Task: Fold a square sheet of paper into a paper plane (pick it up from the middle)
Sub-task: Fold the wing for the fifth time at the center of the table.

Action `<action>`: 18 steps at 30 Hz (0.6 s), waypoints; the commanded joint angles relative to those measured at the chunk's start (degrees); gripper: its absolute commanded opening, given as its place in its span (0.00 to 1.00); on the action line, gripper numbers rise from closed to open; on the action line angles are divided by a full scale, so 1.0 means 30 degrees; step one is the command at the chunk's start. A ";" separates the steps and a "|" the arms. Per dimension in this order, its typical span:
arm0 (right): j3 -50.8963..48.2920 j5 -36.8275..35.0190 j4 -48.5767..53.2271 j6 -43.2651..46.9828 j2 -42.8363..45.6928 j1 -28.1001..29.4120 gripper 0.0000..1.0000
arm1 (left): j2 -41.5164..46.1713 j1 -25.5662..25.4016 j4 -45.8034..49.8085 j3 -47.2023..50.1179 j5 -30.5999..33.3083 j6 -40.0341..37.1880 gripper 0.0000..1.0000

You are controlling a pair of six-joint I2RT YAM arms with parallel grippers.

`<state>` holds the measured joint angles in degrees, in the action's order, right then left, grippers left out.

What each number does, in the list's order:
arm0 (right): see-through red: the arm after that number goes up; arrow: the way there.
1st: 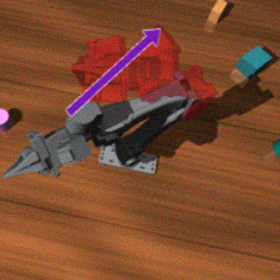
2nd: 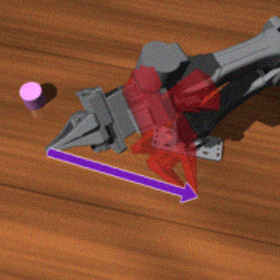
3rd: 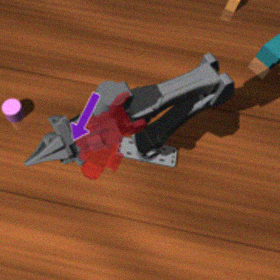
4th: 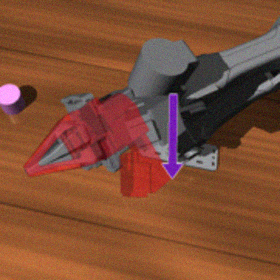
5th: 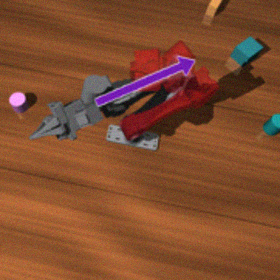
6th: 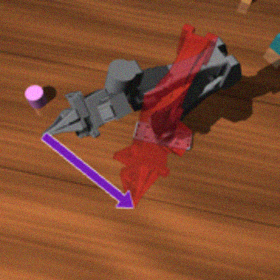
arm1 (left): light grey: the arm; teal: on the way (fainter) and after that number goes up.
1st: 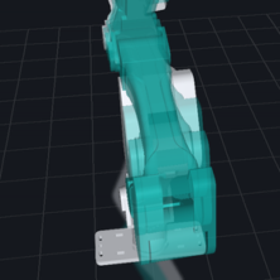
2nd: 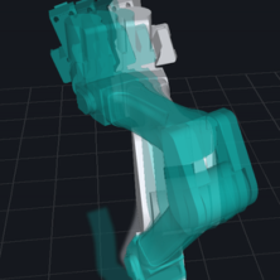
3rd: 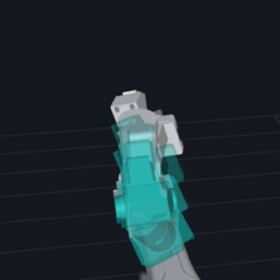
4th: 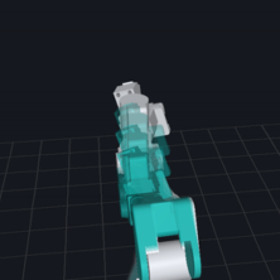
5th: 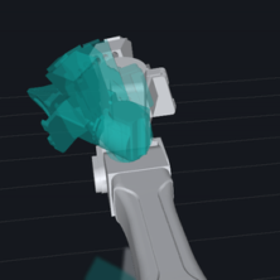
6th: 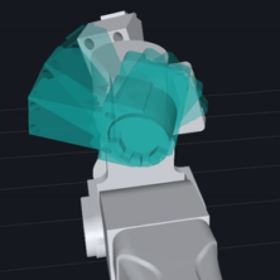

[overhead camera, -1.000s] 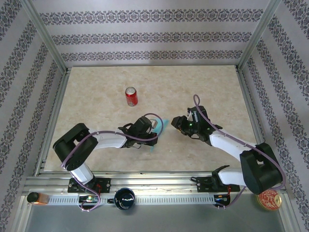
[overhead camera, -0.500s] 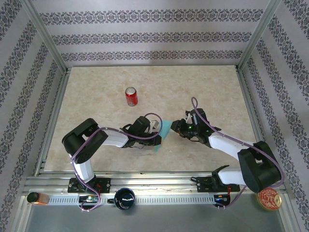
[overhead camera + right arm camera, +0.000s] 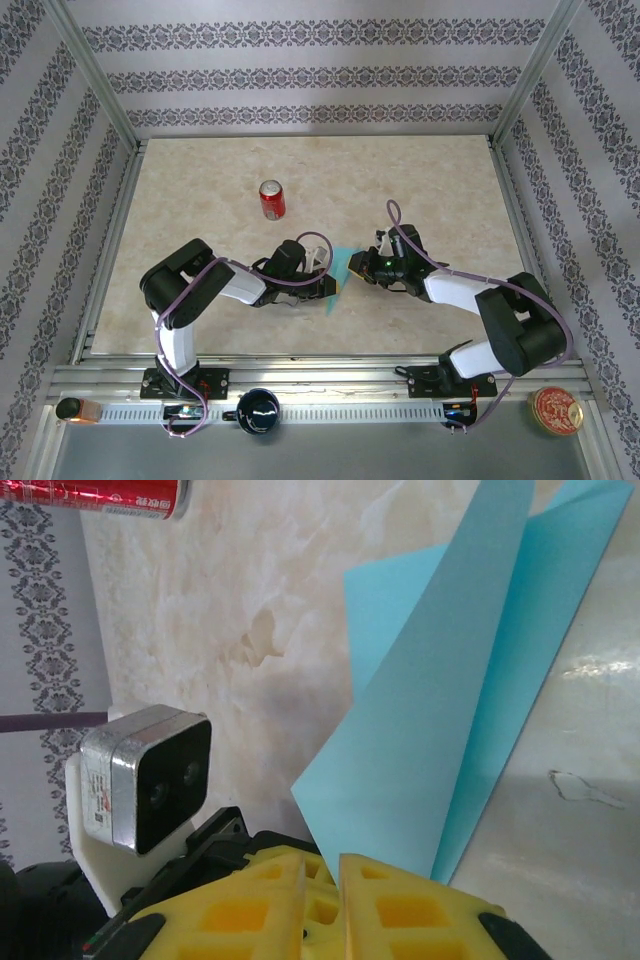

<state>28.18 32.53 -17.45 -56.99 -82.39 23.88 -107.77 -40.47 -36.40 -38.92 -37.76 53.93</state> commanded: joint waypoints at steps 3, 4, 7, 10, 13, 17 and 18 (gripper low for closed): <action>-0.0229 0.1053 -0.2534 -0.0368 -0.1209 0.0156 0.12 | -0.0602 0.0276 -0.2099 0.0257 -0.0765 0.1447 0.00; -0.0196 0.1189 -0.2915 -0.0462 -0.1495 0.0157 0.12 | -0.0705 0.0306 -0.2322 0.0285 -0.0864 0.1622 0.00; -0.0086 0.1651 -0.3983 -0.0857 -0.2242 0.0156 0.11 | -0.0875 0.0306 -0.2651 0.0371 -0.1013 0.2100 0.00; -0.0022 0.1782 -0.4599 -0.1076 -0.2744 0.0156 0.11 | -0.1035 0.0335 -0.2771 0.0508 -0.1008 0.2404 0.00; 0.0098 0.1898 -0.4823 -0.1013 -0.3103 0.0101 0.11 | -0.1212 0.0365 -0.3138 0.0746 -0.1036 0.2824 0.00; 0.0130 0.1900 -0.5169 -0.1012 -0.3621 -0.0186 0.11 | -0.1460 0.0423 -0.4015 0.1008 -0.1242 0.3470 0.00; 0.0138 0.1969 -0.5319 -0.1073 -0.3755 -0.0274 0.10 | -0.1487 0.0423 -0.4134 0.1071 -0.1220 0.3591 0.00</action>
<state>27.99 37.06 -30.30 -59.88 -92.27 23.73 -110.56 -39.62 -45.54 -36.99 -40.42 62.46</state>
